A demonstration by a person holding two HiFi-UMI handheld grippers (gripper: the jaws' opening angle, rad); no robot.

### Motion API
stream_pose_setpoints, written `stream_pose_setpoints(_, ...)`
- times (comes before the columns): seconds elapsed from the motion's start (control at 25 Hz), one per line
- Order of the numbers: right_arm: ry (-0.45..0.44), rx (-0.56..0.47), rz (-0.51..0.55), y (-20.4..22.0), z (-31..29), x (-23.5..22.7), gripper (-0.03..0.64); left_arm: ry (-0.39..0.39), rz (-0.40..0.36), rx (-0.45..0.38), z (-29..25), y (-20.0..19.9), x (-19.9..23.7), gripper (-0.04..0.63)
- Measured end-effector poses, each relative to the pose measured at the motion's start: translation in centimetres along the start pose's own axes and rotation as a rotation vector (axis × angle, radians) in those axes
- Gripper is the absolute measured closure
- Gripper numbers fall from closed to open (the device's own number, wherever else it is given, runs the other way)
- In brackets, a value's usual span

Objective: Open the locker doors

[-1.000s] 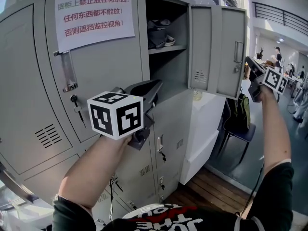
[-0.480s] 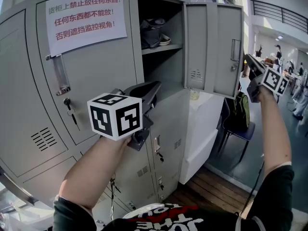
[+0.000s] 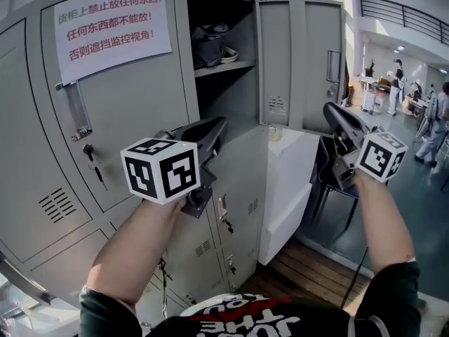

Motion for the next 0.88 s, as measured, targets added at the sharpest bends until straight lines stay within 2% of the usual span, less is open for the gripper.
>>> stream_pose_setpoints(0.16, -0.036, 0.053, -0.033, 3.4, 0.3, 2.3, 0.569, 0.009, 0.006, -0.004, 0.2, 0.9, -0.3, 0.591)
stream_pose_setpoints(0.36, -0.049, 0.077, -0.039, 4.2, 1.0, 3.1, 0.569, 0.057, 0.022, 0.009, -0.1, 2.0, -1.1, 0.591)
stream_pose_setpoints(0.6, -0.059, 0.078, -0.041, 3.5, 1.8, 2.9, 0.569, 0.012, 0.053, 0.004, 0.0, 2.4, -1.2, 0.591)
stream_pose_setpoints(0.88, -0.138, 0.094, -0.064, 4.7, 1.9, 4.1, 0.569, -0.056, 0.013, -0.004, 1.8, 3.3, -2.9, 0.591)
Point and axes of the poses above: the fingertips, and each gripper's own axes: z backward along the fingers, x to its left, y out of its underside, the point moved 9 cm from there along z, backward along the fingers, and after that the axes turned 9 degrees about -x, right-handed, at the moved point
